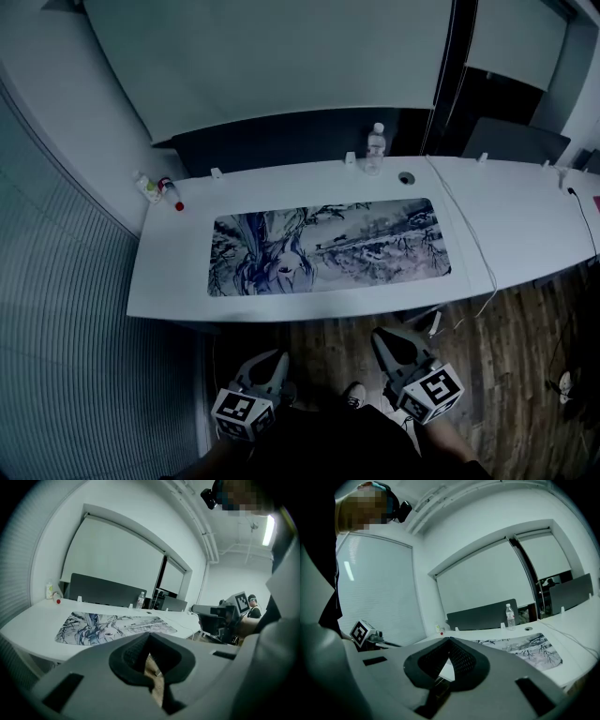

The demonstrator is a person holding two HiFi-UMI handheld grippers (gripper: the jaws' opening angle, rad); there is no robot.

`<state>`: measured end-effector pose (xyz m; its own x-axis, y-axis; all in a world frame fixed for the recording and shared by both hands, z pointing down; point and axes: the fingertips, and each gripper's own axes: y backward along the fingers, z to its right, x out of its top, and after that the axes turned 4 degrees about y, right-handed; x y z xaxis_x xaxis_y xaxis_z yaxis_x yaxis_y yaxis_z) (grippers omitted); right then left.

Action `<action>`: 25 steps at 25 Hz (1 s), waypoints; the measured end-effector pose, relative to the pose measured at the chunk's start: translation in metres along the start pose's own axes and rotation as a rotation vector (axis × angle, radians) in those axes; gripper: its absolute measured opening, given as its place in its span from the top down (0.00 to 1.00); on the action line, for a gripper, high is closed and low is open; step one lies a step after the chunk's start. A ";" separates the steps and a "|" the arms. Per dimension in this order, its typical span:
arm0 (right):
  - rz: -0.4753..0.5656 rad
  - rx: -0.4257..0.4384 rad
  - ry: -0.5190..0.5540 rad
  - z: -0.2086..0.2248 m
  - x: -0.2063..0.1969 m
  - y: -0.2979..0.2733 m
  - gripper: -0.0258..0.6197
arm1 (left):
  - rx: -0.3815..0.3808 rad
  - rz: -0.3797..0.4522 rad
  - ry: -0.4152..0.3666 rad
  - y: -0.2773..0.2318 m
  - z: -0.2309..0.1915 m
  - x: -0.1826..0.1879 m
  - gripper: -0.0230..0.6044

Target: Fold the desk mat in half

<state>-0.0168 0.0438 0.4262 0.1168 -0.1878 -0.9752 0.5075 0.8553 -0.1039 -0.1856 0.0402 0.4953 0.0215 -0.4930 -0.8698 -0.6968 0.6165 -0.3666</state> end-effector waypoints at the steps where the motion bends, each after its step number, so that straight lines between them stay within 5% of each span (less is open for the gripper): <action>1: -0.001 0.013 -0.001 0.001 0.000 0.000 0.93 | 0.012 0.007 0.009 0.000 0.002 0.000 0.95; 25: -0.076 0.246 0.069 0.012 0.000 0.001 0.93 | 0.313 0.100 0.113 0.021 0.012 -0.018 0.95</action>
<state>-0.0059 0.0389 0.4283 0.0167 -0.2064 -0.9783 0.7058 0.6955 -0.1347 -0.1920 0.0693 0.4992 -0.1277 -0.4746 -0.8709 -0.4374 0.8150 -0.3801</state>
